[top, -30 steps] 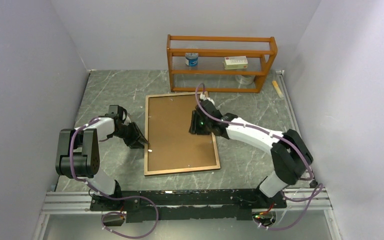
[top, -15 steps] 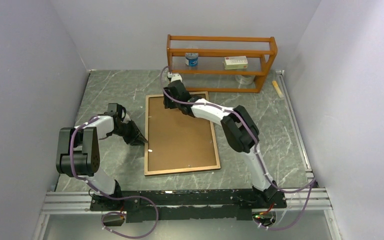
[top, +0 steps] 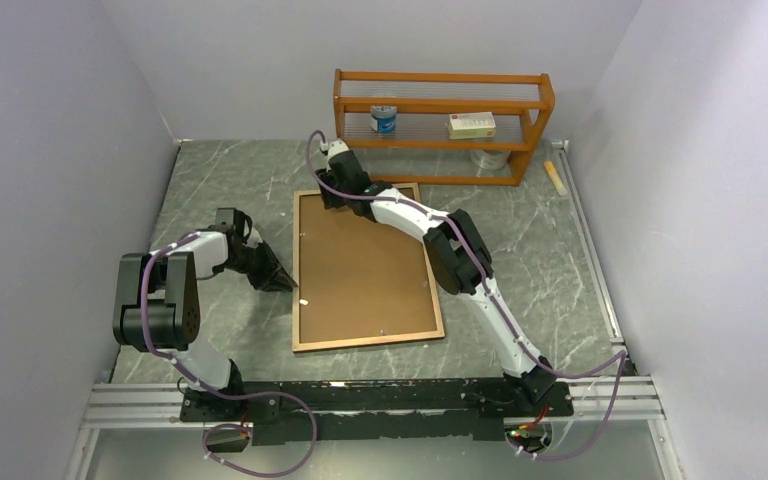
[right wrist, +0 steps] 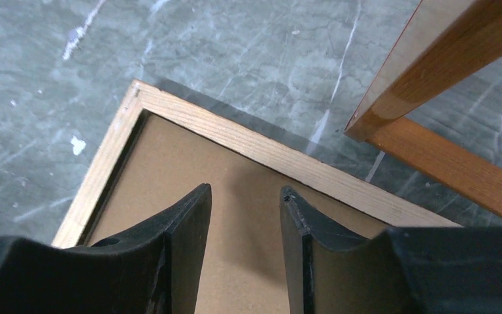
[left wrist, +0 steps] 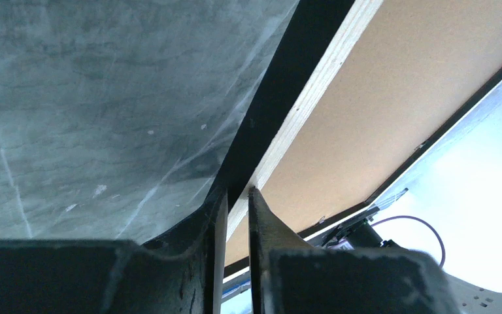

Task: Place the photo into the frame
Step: Install the photo frame at the center of the board.

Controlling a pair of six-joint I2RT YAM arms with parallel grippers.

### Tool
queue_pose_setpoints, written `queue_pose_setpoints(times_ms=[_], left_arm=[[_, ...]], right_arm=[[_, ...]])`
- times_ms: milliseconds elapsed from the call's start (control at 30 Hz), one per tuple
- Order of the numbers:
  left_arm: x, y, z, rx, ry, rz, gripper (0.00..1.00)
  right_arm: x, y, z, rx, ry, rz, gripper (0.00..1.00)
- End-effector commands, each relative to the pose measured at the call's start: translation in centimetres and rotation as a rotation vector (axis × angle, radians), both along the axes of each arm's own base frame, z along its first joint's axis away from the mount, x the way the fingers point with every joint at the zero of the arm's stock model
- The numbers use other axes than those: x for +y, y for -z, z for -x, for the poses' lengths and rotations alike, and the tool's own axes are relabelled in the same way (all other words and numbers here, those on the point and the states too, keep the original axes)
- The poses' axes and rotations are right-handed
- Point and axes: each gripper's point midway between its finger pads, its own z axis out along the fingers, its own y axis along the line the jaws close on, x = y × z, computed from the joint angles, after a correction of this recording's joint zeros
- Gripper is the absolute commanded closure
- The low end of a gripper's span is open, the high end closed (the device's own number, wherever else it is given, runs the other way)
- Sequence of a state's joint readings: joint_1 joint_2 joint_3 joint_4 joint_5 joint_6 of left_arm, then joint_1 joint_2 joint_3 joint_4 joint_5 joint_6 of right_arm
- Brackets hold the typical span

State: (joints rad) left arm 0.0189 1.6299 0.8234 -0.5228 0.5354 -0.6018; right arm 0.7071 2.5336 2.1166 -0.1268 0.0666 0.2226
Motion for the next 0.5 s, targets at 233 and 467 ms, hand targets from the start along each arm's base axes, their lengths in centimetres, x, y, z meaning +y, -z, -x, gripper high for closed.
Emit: queue_pose_setpoints(times_ms=[233, 467], left_arm=[[0.8, 1.5, 2.6, 0.110, 0.023, -0.077, 0.83], [1.0, 1.6, 2.7, 0.116, 0.020, -0.086, 0.84]], right_arm=[[-1.6, -0.1, 0.7, 0.014, -0.037, 0.088, 0.55], [-4.3, 1.6, -0.2, 0.022, 0.060, 0.212, 0.56]])
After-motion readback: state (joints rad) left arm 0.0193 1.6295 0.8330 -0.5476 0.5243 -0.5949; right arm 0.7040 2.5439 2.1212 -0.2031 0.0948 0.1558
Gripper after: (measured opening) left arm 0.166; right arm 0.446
